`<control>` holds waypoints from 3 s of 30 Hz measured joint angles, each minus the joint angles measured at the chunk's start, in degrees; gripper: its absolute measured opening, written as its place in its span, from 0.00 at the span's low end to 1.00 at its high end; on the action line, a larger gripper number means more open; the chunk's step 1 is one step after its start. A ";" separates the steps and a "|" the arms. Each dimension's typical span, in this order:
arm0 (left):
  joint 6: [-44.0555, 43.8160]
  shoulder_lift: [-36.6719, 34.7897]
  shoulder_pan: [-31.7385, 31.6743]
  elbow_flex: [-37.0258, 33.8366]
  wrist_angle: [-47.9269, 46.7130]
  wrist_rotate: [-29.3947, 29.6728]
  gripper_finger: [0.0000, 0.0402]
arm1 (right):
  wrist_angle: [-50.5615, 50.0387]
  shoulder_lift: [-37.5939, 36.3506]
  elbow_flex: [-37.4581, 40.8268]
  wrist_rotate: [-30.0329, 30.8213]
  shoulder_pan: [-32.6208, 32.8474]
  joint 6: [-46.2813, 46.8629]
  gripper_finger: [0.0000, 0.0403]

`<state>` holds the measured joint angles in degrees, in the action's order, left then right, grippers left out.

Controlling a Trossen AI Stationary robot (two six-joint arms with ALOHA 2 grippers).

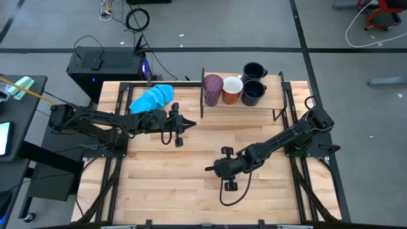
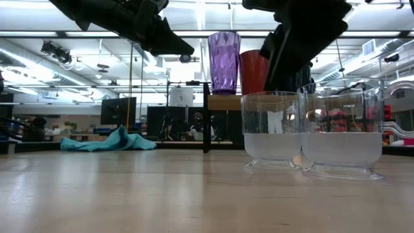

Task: Stack small to large cups/mugs on shelf
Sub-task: Put the top transparent mug on the shelf

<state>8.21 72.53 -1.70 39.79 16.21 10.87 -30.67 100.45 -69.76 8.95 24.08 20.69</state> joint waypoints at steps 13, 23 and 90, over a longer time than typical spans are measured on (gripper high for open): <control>0.01 0.00 -0.01 0.00 -0.13 -0.01 0.07 | -0.50 1.50 0.00 0.02 -0.37 0.10 0.28; 0.02 0.00 0.00 0.00 -0.13 -0.02 0.07 | -0.65 1.50 0.00 0.02 -0.78 0.08 0.18; 0.02 0.00 0.01 -0.01 -0.24 0.00 0.06 | -30.34 -49.36 0.00 22.35 -14.77 1.14 0.02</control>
<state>8.23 72.53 -1.70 39.78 15.97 10.87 -61.01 51.09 -69.76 31.30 9.31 21.83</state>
